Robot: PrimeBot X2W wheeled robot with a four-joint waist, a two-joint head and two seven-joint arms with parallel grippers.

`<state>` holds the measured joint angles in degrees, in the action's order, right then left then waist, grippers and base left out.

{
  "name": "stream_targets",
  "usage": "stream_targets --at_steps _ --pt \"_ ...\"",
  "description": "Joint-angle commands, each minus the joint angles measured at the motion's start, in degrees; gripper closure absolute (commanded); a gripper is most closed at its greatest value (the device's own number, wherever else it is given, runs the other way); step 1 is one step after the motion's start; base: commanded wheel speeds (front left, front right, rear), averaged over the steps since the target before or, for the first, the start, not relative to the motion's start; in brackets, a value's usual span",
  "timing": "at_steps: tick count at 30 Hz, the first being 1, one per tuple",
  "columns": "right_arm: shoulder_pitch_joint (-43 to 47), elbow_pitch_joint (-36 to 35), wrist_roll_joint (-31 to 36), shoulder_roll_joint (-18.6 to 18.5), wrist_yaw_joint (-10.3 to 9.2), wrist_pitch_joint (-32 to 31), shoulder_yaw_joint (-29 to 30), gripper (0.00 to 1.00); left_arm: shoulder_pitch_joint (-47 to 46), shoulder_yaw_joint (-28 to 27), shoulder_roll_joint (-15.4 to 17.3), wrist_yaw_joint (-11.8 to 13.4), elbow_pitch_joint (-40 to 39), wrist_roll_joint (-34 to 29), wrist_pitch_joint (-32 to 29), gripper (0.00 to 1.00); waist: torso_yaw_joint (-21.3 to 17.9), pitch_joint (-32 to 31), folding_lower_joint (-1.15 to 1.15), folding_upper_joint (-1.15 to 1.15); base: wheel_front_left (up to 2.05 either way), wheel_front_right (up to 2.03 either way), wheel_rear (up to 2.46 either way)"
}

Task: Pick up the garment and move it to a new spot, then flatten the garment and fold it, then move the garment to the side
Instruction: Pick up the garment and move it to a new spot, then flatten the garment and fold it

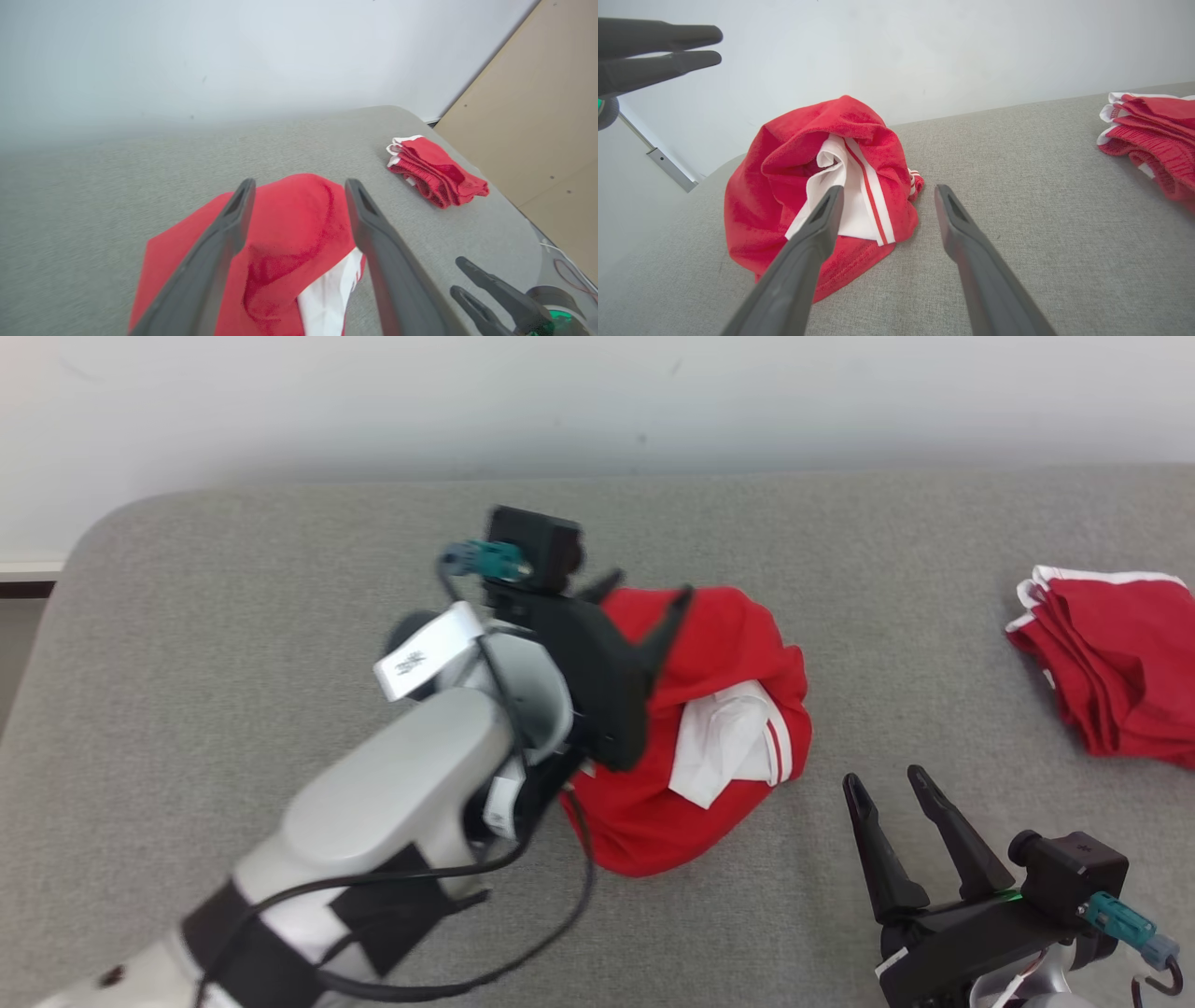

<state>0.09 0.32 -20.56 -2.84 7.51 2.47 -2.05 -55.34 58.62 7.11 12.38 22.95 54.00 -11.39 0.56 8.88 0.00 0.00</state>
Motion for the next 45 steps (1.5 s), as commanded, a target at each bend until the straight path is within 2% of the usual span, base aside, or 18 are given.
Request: stream_targets --at_steps 1,6,10,18,21,26,41,45 --pt "0.6 -0.1 0.4 -0.1 -0.01 -0.2 0.1 0.00 0.8 -0.6 2.2 2.0 -2.1 -1.7 0.8 0.00 1.6 -1.5 0.00 0.00 0.00 0.00 0.00" --pt "1.1 -0.6 0.2 -0.1 -0.01 -0.3 0.6 0.00 5.5 -0.5 8.9 7.7 -10.8 -2.2 -1.2 0.00 2.5 -1.9 0.00 0.00 0.00 0.00 0.00" --pt "1.2 -1.0 0.3 -0.1 -0.01 -0.6 0.9 0.00 10.6 -0.8 13.3 10.7 -16.7 -1.2 -1.7 0.00 2.7 -1.8 0.00 0.00 0.00 0.00 0.00" --pt "0.8 -1.8 0.6 -0.1 -0.01 -0.8 1.4 0.00 17.7 0.3 17.4 13.3 -21.0 -0.1 -2.5 0.00 2.1 -0.8 0.00 0.00 0.00 0.00 0.00" --pt "0.5 -2.2 0.6 -0.1 -0.01 -0.9 1.5 0.00 19.8 1.0 17.0 13.1 -20.8 0.8 -2.0 0.00 1.6 0.0 0.00 0.00 0.00 0.00 0.00" --pt "-0.2 -2.8 0.8 -0.1 -0.01 -1.0 1.7 0.00 21.4 2.1 14.8 11.2 -18.4 1.7 -1.0 0.00 0.5 1.7 0.00 0.00 0.00 0.00 0.00" --pt "-1.2 -3.9 1.4 -0.1 -0.01 -0.8 2.2 0.00 18.4 5.7 7.1 5.8 -5.5 0.9 0.1 0.00 -3.5 6.1 0.00 0.00 0.00 0.00 0.00" --pt "-1.4 -3.8 1.3 -0.1 -0.01 -0.6 2.2 0.00 17.9 4.9 6.1 6.5 -2.4 0.7 1.3 0.00 -4.1 6.5 0.00 0.00 0.00 0.00 0.00"
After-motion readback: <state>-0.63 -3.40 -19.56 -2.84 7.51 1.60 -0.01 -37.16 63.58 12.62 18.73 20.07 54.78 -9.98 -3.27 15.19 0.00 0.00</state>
